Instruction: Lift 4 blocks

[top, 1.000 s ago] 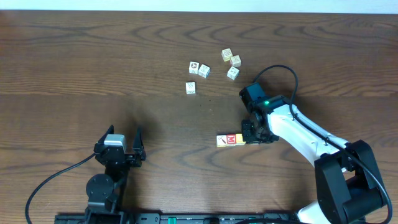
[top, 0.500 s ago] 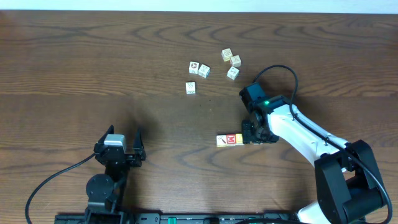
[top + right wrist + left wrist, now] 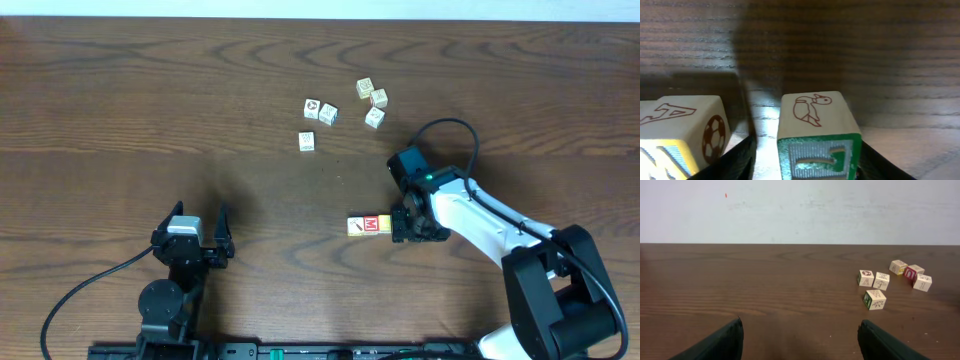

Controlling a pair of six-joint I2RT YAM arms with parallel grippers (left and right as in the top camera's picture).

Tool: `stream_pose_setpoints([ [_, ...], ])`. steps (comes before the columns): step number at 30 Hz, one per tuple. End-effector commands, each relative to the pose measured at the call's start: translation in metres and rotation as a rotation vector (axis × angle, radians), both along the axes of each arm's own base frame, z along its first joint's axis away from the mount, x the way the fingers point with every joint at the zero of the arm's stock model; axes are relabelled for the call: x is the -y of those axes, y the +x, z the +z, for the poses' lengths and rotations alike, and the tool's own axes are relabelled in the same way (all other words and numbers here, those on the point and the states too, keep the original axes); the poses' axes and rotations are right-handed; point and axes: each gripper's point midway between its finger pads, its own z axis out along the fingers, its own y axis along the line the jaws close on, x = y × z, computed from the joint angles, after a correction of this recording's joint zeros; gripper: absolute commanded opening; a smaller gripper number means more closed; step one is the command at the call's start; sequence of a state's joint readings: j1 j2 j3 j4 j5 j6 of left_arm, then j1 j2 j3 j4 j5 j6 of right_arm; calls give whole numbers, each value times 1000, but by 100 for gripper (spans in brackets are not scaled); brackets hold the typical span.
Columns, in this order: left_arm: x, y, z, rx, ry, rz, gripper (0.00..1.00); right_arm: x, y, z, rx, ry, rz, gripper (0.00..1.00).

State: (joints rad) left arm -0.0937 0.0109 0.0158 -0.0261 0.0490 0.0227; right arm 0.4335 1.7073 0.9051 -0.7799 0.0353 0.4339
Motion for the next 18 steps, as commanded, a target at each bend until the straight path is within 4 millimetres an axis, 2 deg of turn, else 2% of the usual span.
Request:
stream_pose_setpoints([
  [1, -2, -1, -16, -52, 2, 15, 73, 1, -2, -1, 5, -12, 7, 54],
  [18, -2, -1, -16, -52, 2, 15, 73, 11, 24, 11, 69, -29, -21, 59],
])
